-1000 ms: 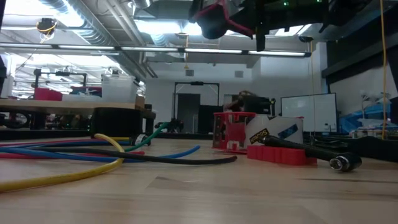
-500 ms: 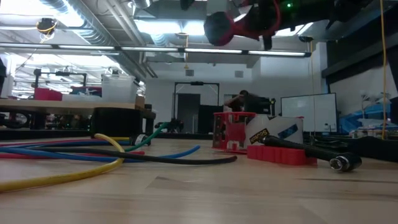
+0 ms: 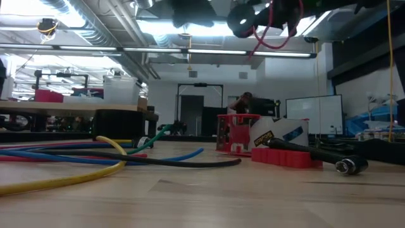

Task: Coil cords
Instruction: Coil the red wire onto the spool

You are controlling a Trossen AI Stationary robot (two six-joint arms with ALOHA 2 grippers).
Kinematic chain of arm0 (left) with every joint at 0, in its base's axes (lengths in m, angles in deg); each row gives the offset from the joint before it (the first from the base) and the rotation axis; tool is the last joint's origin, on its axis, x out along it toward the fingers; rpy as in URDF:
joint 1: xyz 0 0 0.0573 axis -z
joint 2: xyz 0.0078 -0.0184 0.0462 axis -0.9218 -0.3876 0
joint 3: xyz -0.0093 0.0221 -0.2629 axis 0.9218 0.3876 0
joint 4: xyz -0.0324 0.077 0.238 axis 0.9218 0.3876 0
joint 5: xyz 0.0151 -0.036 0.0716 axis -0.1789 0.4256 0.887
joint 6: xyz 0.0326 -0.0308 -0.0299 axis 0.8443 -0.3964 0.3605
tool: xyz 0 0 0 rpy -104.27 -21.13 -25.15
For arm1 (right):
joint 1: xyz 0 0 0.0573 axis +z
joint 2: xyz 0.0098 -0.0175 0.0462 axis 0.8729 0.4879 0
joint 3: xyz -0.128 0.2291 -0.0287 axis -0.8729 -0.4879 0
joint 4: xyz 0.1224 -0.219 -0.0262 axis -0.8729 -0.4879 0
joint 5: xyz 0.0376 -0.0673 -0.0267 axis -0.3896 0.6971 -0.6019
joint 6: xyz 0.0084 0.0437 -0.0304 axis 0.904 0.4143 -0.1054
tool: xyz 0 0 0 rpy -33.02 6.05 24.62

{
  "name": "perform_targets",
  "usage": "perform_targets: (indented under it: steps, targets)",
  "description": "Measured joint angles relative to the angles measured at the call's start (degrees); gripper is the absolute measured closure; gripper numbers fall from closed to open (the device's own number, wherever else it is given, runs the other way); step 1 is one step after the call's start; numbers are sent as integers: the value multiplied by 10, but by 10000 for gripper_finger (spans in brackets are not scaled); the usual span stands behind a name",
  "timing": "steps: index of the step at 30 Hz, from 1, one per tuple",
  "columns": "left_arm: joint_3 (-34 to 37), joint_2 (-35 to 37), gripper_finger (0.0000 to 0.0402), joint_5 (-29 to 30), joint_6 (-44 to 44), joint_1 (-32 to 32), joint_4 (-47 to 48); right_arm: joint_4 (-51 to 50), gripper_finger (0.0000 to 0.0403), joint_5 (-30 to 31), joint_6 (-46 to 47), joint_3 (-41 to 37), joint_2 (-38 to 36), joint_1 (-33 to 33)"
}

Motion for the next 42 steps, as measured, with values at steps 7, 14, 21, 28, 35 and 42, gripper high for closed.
perform_targets:
  steps: [7, 14, 21, 28, 35, 42]
  targets:
    - [78, 0, 303, 3, 71, 28, -177, -13, 400, -1, -3, 0, -12, 0]
    - [189, -1, 320, 5, -27, 19, -330, -37, 400, -6, -18, 0, -20, 0]
    - [253, 0, 336, 4, -76, 5, -341, -72, 400, -68, -18, 0, -54, 0]
    - [257, 7, 346, 5, -44, -17, -343, -144, 400, -81, -18, 0, -173, 0]
    - [257, 17, 352, 5, -14, -31, -365, -210, 400, -101, -19, 0, -329, 0]
    - [257, 17, 353, 14, -9, -30, -393, -209, 400, -248, -48, -8, -385, 0]
